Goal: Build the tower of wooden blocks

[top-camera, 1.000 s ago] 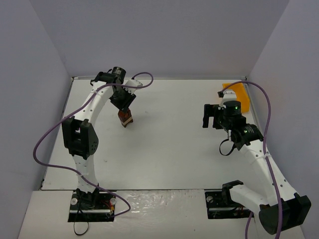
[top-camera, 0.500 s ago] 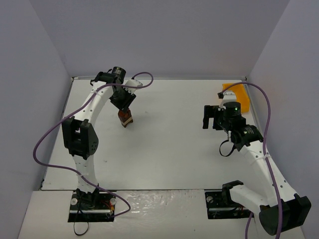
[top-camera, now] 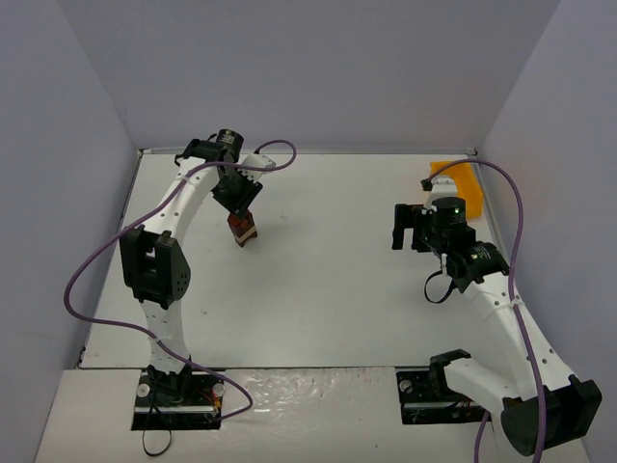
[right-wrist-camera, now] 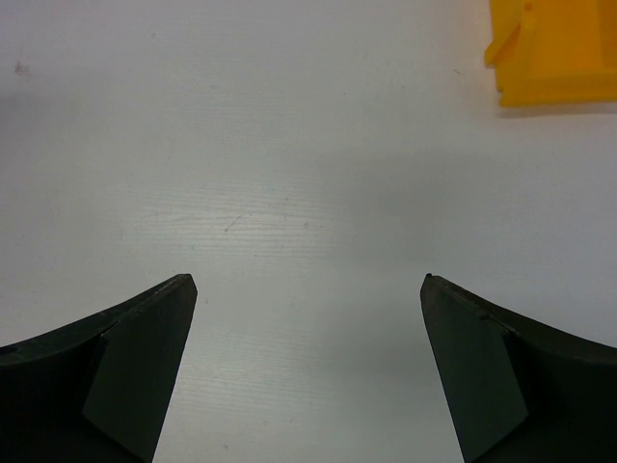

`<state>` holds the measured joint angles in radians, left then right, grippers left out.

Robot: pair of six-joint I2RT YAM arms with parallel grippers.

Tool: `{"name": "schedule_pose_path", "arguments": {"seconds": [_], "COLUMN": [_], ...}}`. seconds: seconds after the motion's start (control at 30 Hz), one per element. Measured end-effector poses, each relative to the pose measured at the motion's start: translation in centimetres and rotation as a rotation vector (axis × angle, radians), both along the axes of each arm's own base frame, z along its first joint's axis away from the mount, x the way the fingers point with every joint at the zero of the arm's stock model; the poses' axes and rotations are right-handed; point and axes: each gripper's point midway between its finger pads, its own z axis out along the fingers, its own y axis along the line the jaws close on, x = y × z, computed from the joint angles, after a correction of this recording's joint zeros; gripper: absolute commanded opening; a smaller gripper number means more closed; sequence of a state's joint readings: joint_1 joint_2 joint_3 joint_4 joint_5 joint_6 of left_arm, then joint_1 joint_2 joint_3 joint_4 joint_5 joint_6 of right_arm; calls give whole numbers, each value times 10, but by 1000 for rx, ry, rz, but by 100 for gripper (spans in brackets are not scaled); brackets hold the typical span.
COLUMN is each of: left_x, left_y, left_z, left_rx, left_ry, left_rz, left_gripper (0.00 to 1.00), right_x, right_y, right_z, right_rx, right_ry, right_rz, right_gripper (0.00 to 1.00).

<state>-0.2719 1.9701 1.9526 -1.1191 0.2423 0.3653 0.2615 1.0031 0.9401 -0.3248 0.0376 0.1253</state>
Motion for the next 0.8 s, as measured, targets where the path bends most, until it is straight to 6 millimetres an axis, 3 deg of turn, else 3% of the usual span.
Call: {"name": "schedule_pose_path", "arguments": {"seconds": [0.57,0.8], "left_x": [0,1], "left_y": [0,0], "left_z": [-4,-4], "left_rx": [2,3], "left_ry": [10,11], "left_rz": [2,2], "left_gripper": [12,19], "right_x": [0,0], "right_y": [0,0], "right_z": [0,0], "right_rx": [0,0], "right_ry": [0,0], "right_rz": [0,0], "right_gripper": [100,100]}}
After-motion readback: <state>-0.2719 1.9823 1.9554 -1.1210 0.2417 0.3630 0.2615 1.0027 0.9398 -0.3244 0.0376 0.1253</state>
